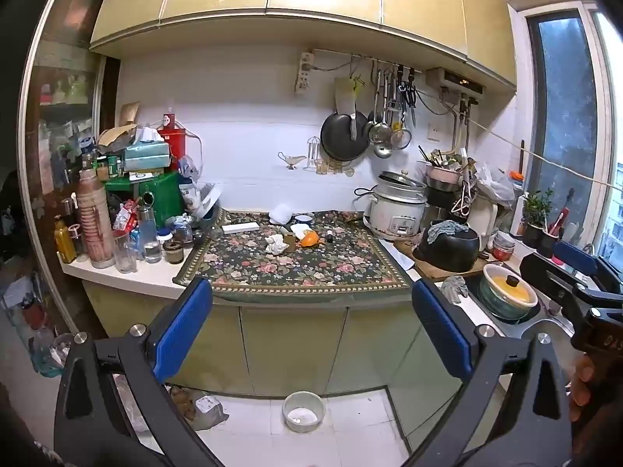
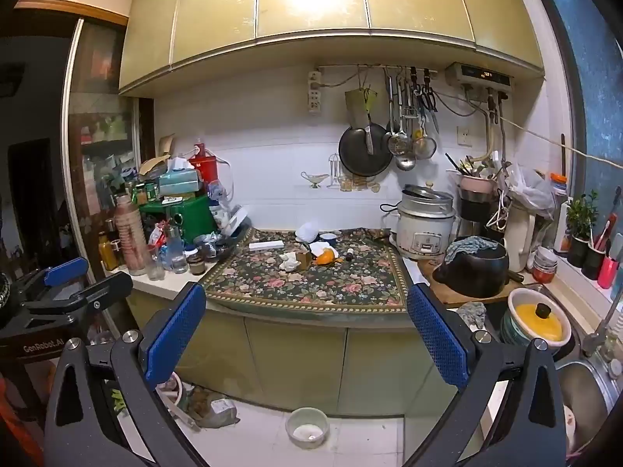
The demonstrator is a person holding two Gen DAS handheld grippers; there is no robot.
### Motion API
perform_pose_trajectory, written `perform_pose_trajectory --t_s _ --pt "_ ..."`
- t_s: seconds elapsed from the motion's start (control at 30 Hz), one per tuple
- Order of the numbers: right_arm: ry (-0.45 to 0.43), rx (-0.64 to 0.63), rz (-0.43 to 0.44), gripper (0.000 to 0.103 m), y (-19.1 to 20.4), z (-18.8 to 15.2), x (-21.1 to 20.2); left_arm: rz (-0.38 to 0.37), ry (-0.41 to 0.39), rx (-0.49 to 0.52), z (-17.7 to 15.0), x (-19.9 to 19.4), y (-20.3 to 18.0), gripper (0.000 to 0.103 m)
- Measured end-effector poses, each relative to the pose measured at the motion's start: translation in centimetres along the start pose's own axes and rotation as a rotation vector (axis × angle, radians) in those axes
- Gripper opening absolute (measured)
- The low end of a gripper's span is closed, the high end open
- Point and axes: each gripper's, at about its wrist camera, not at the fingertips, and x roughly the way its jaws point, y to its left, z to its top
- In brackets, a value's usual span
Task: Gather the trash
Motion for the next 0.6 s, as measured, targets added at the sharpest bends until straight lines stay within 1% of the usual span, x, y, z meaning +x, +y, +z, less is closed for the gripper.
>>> perform_pose_trajectory --t_s 0.13,0.17,0.27,0.4,0.47,0.6 --pt "0.007 0.003 -0.003 0.103 0.0 -0.2 0.0 0.009 -0.003 -0.016 0.2 0.0 0.3 0.103" --pt "0.011 0.009 -0.002 0.103 0.0 -0.2 0.0 -0.011 0.004 0.002 -0.6 -0.4 0.7 0.103" --pt "0.019 0.023 0.001 0.103 0.1 -0.3 -0.1 -0.007 0.009 0.000 -0.9 -0.2 0.5 0.103" --pt "0.023 0.033 -0.001 0.103 0.6 0.2 -0.9 -0.022 0.016 -0.009 -1.4 -0.1 0.9 0.103" --pt "0.040 0.033 -0.008 0.103 -0.1 -0.5 -0.2 -0.024 0.029 -0.010 -1.2 0.0 0.8 0.103" --pt "0.050 0.045 -0.007 0.103 -0.3 -0.4 -0.1 -0.020 0.035 0.001 -1.2 0.1 0.5 0.103"
